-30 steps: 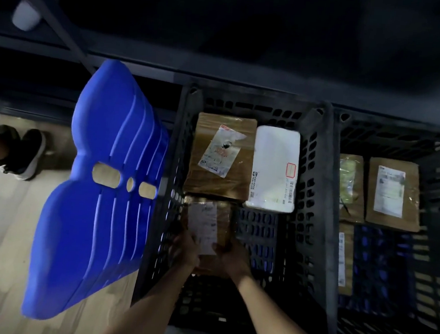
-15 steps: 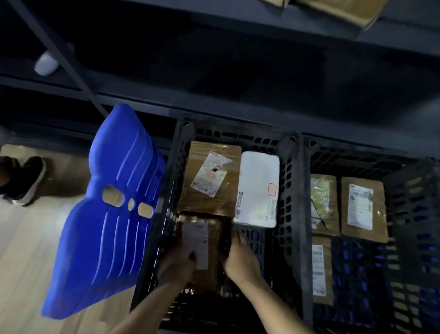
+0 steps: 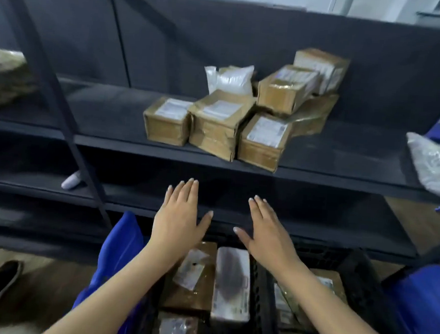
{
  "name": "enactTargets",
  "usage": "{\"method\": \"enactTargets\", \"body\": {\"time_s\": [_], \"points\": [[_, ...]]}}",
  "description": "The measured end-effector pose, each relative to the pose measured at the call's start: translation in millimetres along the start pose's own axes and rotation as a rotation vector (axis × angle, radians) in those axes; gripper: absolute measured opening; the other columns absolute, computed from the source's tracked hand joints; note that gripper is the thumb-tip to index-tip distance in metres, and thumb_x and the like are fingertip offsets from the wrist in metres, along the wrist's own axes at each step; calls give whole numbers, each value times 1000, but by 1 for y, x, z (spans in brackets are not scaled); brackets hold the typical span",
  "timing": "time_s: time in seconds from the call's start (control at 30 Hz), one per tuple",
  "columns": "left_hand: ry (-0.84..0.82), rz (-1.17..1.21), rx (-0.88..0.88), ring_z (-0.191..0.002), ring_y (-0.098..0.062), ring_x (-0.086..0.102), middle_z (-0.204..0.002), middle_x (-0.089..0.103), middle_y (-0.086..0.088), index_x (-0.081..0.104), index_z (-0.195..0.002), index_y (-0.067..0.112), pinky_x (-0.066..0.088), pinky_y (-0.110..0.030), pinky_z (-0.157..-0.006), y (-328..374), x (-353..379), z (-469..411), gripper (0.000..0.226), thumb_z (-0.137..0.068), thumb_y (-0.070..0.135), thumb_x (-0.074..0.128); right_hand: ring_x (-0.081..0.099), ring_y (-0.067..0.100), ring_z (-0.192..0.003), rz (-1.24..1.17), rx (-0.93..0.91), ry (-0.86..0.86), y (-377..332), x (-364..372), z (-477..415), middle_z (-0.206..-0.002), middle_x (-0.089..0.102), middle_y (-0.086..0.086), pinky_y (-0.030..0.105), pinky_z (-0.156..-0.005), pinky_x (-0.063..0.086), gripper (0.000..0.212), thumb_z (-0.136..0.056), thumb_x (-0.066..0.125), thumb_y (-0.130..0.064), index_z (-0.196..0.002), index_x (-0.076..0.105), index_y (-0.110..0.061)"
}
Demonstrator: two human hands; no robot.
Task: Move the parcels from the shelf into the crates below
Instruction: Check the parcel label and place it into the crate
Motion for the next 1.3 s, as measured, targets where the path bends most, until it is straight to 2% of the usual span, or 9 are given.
{"method": "enactTargets", "body": {"time_s": [0.3, 0.47, 0.6, 0.7, 0.87, 1.0, 1.1, 1.3], "points": [[67, 7, 97, -138, -26, 32, -148, 39, -11, 30, -144, 3, 26, -39, -113, 39, -63, -92, 70, -92, 46, 50, 21, 25, -144, 89, 8, 227, 11, -114, -66, -154, 27, 12, 34, -113, 26, 78, -92, 55, -46, -149, 21, -5], [70, -5, 123, -133, -29, 38, -143, 44, -13, 36, -139, 3, 36, -38, -105, 56, -66, -140, 66, -90, 45, 53, 18, 25, -145, 121, 28, 291, 30, -154, -106, -156, 23, 12, 36, -113, 27, 79, -91, 58, -41, -150, 18, -5], [109, -53, 200, -134, -29, 36, -143, 43, -14, 35, -139, 1, 30, -38, -110, 72, -64, -184, 66, -91, 42, 54, 17, 26, -146, 184, 7, 347, 44, -179, -145, -157, 20, 13, 38, -112, 30, 82, -89, 62, -38, -149, 18, -5], [131, -69, 241, -138, -29, 30, -148, 36, -14, 28, -144, 1, 27, -39, -113, 86, -59, -219, 72, -90, 41, 55, 22, 28, -143, 260, -31, 366, 53, -186, -171, -153, 26, 14, 38, -110, 33, 84, -84, 69, -36, -146, 22, -4], [126, -125, 306, -145, -27, 18, -156, 24, -12, 17, -149, 3, 16, -37, -118, 104, -37, -266, 84, -87, 39, 61, 26, 31, -141, 354, -84, 329, 63, -180, -206, -151, 28, 15, 37, -108, 36, 92, -78, 75, -34, -146, 22, -3], [130, -159, 342, -147, -26, 12, -157, 21, -11, 15, -149, 3, 15, -37, -120, 111, -20, -291, 87, -85, 35, 66, 29, 30, -140, 398, -142, 337, 69, -176, -221, -150, 32, 15, 36, -108, 36, 91, -76, 78, -28, -146, 25, -4], [159, -99, 355, -144, -26, 21, -152, 31, -9, 25, -146, 5, 25, -37, -116, 114, -12, -299, 85, -79, 27, 72, 28, 29, -141, 401, -179, 338, 74, -174, -224, -149, 34, 13, 36, -108, 36, 86, -76, 78, -24, -145, 30, -5], [271, -6, 436, -138, -24, 32, -147, 40, -8, 37, -141, 6, 48, -36, -95, 114, -19, -288, 73, -79, 23, 71, 27, 24, -142, 391, -230, 338, 78, -181, -210, -150, 36, 10, 34, -105, 40, 81, -79, 75, -27, -145, 32, -7]]}}
Point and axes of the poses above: each hand's wrist, its own z-axis away from the middle knuckle, its own x-axis out of the palm, y = z × x, the point moved 4 cm from there along -z, towards the middle knuckle
